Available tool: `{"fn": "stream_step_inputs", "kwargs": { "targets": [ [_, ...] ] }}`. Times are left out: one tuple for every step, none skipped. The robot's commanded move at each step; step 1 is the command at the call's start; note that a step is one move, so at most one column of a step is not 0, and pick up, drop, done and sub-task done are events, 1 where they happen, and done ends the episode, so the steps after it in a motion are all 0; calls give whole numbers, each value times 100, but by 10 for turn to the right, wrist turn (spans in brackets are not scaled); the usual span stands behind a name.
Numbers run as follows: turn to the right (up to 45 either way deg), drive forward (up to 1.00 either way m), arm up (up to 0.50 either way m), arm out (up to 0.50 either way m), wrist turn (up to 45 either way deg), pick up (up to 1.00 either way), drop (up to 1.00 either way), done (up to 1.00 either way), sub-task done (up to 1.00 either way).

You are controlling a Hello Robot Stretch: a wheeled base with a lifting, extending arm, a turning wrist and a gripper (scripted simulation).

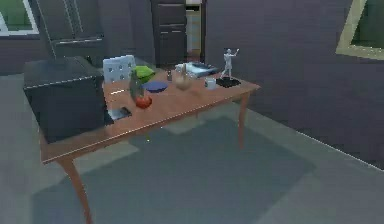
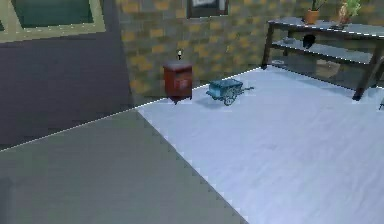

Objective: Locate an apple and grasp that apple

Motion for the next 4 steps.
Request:
{"fn": "stream_step_inputs", "kwargs": {
  "targets": [
    [450,0,0,0,0,0,0,0,0],
    [90,0,0,0,0,0,0,0,0],
    [0,10,0,0,0,0,0,0,0],
    [450,0,0,0,0,0,0,0,0]
  ]
}}
